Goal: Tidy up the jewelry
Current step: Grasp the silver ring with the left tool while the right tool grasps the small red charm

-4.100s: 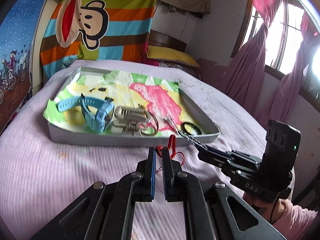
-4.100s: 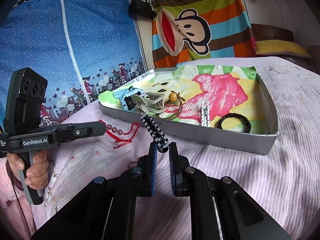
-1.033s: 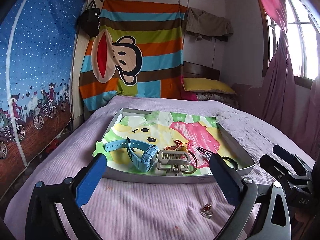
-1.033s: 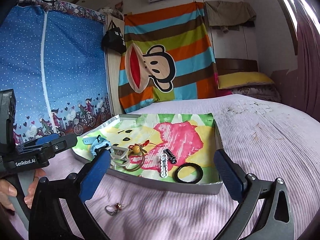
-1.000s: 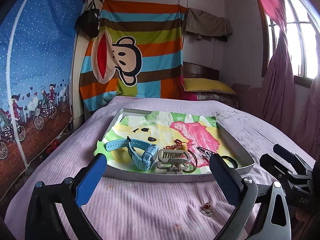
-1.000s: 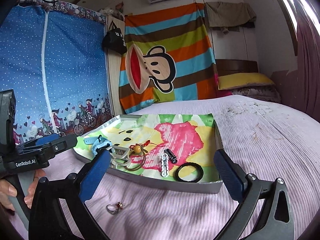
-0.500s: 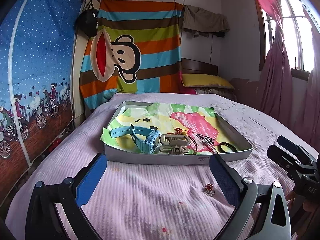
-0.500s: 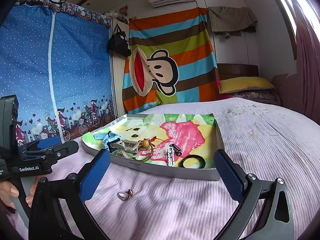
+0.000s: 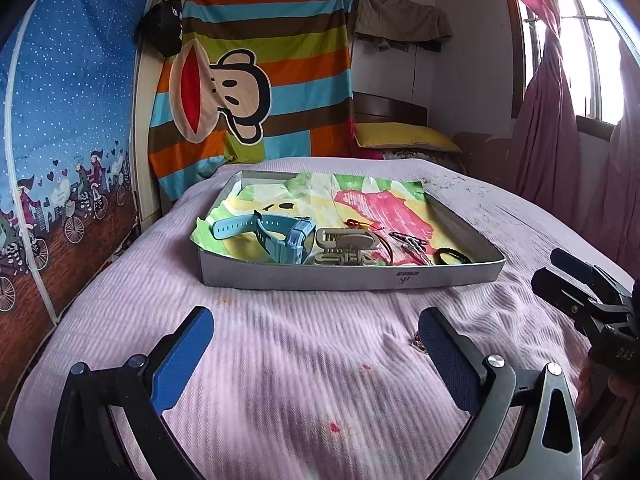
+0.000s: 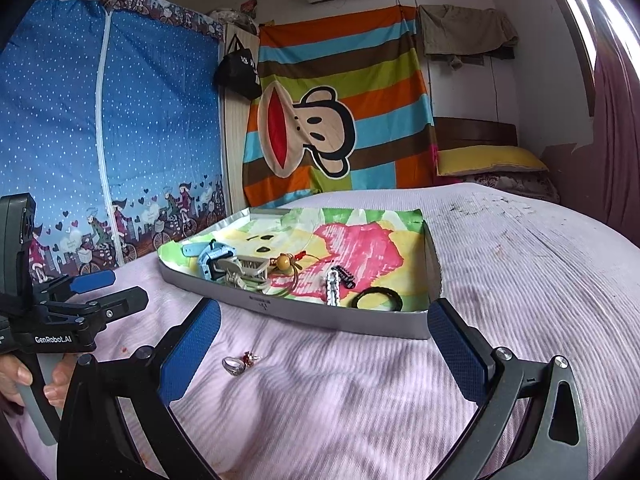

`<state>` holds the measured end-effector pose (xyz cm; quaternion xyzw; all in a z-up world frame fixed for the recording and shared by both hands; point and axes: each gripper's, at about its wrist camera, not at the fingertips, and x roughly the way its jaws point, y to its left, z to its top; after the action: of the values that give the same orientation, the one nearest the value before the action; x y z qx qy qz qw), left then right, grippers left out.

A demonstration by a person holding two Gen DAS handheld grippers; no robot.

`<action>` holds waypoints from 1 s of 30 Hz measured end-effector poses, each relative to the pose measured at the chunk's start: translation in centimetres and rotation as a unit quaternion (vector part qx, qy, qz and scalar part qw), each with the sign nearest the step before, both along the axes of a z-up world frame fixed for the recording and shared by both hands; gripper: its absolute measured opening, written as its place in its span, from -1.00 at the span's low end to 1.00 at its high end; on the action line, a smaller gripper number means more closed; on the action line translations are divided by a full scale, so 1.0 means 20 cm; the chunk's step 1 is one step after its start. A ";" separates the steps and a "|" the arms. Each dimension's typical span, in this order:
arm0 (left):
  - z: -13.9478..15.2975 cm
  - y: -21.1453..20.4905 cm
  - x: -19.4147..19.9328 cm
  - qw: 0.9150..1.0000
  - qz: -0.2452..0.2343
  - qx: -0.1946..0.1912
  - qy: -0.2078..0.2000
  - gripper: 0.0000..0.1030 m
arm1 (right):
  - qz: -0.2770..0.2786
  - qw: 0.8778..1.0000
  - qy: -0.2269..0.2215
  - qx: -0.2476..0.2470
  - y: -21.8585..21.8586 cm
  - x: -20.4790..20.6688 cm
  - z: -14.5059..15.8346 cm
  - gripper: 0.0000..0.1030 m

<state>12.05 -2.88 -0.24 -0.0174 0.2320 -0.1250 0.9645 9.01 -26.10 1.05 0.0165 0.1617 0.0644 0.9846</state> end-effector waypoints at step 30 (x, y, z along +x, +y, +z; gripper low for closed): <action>-0.13 -0.25 0.16 0.971 -0.176 -0.024 0.159 -0.42 | 0.125 0.977 0.172 -0.004 0.15 0.32 -0.27 -0.58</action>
<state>15.30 -7.87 -2.90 -0.0188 0.3791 -0.2937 0.8773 15.46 -23.05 -4.33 0.0033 0.3292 0.1823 0.9265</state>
